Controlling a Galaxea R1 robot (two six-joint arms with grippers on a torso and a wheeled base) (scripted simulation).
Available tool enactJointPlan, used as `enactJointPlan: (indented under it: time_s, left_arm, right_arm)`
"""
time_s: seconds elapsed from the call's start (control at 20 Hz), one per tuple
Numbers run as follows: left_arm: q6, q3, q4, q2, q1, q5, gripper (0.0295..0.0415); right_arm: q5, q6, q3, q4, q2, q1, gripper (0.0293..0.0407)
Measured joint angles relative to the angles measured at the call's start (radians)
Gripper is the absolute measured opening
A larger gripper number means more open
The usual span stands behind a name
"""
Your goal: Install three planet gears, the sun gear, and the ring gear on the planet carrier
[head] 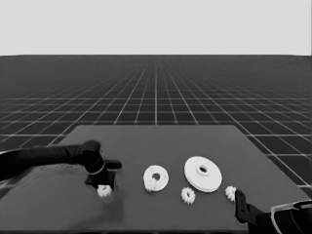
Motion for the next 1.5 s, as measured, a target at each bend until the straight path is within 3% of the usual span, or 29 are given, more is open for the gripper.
enactJointPlan:
  time_s: [0.15, 0.4, 0.55, 0.75, 0.9, 1.0, 1.1, 1.4, 1.5]
  left_arm:
    - [-0.014, 0.024, -0.071, -0.008, -0.076, 0.016, 0.0312]
    - [-0.015, 0.027, -0.089, -0.009, -0.093, 0.019, 0.0312]
    - [0.019, -0.563, -0.143, 0.536, -0.146, 0.025, 0.0312]
    - [0.142, -0.830, -0.155, 0.692, -0.149, 0.006, 0.0312]
    - [0.160, -0.867, -0.156, 0.710, -0.149, 0.004, 0.0312]
    - [0.199, -0.938, -0.071, 0.734, -0.054, -0.040, 0.0312]
    - [0.220, -0.977, -0.045, 0.747, -0.020, -0.059, 0.0312]
    - [0.231, -0.998, -0.033, 0.754, -0.006, -0.070, 0.0312]
    - [0.231, -0.998, -0.032, 0.754, -0.006, -0.070, 0.0371]
  right_arm:
    - [0.000, 0.000, 0.000, 0.000, 0.000, 0.000, 0.0385]
    - [0.000, 0.000, 0.000, 0.000, 0.000, 0.000, 0.0385]
    - [0.000, 0.000, 0.000, 0.000, 0.000, 0.000, 0.0385]
    - [0.000, 0.000, 0.000, 0.000, 0.000, 0.000, 0.0385]
    - [0.000, 0.000, 0.000, 0.000, 0.000, 0.000, 0.0385]
    - [0.000, 0.000, 0.000, 0.000, 0.000, 0.000, 0.0385]
    - [0.000, 0.000, 0.000, 0.000, 0.000, 0.000, 0.0385]
    - [0.000, 0.000, 0.000, 0.000, 0.000, 0.000, 0.0385]
    - [0.000, 0.000, 0.000, 0.000, 0.000, 0.000, 0.0385]
